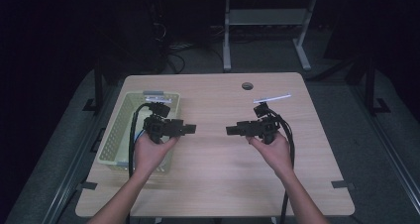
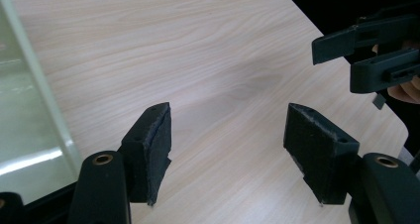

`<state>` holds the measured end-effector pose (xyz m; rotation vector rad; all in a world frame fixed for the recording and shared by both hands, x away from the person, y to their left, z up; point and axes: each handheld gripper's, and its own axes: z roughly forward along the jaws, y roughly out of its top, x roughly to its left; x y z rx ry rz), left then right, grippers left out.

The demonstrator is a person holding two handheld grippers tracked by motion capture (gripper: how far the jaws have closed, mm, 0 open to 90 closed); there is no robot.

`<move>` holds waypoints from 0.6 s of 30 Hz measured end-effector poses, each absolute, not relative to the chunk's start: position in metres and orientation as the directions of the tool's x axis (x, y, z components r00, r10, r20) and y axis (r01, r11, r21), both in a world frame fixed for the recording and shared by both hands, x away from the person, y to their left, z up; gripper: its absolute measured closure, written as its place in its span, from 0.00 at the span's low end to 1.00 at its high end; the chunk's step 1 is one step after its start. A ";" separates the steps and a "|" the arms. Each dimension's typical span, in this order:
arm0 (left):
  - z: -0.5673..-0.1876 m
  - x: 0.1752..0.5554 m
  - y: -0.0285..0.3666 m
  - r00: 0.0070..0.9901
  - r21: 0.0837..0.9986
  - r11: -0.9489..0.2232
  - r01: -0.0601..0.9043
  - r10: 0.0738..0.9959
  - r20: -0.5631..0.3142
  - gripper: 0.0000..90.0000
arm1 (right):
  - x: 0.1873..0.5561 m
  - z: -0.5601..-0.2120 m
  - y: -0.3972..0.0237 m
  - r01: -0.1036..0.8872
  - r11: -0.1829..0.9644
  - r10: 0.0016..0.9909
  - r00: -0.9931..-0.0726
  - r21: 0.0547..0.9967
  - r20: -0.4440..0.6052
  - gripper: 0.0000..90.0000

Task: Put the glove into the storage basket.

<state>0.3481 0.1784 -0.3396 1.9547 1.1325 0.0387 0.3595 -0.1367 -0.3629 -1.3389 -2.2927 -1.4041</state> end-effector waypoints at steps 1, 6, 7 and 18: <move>-0.340 0.348 0.178 0.589 0.682 -0.225 0.696 0.722 -0.363 0.39 | 0.360 -0.363 -0.137 0.742 0.169 0.613 -0.595 0.649 0.520 0.39; -0.341 0.344 0.170 0.610 0.689 -0.242 0.684 0.708 -0.356 0.38 | 0.355 -0.366 -0.149 0.740 0.155 0.620 -0.589 0.654 0.519 0.38; -0.342 0.343 0.168 0.615 0.688 -0.249 0.681 0.704 -0.355 0.38 | 0.355 -0.366 -0.149 0.740 0.155 0.620 -0.589 0.654 0.519 0.38; -0.354 0.335 0.150 0.641 0.691 -0.278 0.668 0.687 -0.343 0.35 | 0.352 -0.377 -0.166 0.756 0.134 0.637 -0.561 0.641 0.528 0.35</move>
